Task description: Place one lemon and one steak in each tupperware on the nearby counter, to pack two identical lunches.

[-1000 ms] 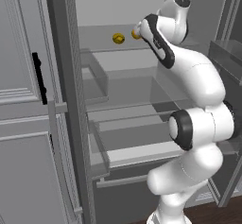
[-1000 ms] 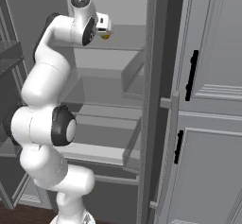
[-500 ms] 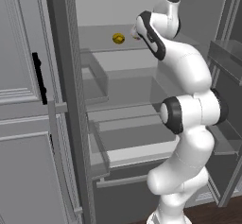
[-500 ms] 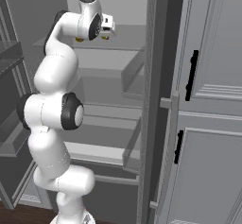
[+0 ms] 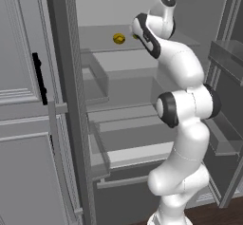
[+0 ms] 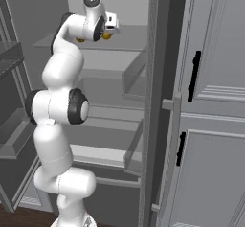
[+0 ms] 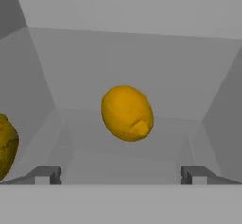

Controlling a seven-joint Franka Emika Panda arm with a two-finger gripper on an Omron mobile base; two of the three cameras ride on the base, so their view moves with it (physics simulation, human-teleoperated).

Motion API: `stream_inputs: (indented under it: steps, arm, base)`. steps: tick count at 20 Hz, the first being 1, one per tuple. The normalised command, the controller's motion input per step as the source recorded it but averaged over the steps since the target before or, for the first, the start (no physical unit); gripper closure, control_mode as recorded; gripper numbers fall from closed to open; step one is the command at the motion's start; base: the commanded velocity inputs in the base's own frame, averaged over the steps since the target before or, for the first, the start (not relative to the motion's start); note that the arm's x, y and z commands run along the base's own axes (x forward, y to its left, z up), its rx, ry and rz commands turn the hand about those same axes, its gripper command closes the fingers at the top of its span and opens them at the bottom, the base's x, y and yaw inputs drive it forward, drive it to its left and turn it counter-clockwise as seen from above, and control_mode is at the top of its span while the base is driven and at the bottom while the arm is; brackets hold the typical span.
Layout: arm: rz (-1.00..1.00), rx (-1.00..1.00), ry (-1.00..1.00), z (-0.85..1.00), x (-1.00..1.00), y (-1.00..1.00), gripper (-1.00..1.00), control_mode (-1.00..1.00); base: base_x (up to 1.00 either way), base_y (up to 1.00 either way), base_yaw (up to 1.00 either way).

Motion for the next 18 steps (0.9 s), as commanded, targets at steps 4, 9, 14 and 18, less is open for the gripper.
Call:
stream_inputs:
  steps: [4, 9, 14, 18]
  arm:
    - [0.00, 0.00, -0.01, -0.25, 0.25, 0.00, -1.00, -1.00]
    - [0.00, 0.00, 0.00, -0.01, 0.26, 0.01, -1.00, -1.00]
    - [0.01, 0.00, 0.00, 0.00, 0.39, 0.01, -1.00, -1.00]
    - [0.02, 0.00, 0.00, 0.00, 0.31, 0.06, -1.00, -1.00]
  base:
    - [0.00, 0.00, 0.00]
    - [0.00, 0.00, 0.00]
    - [0.00, 0.00, 0.00]
    - [0.00, 0.00, 0.00]
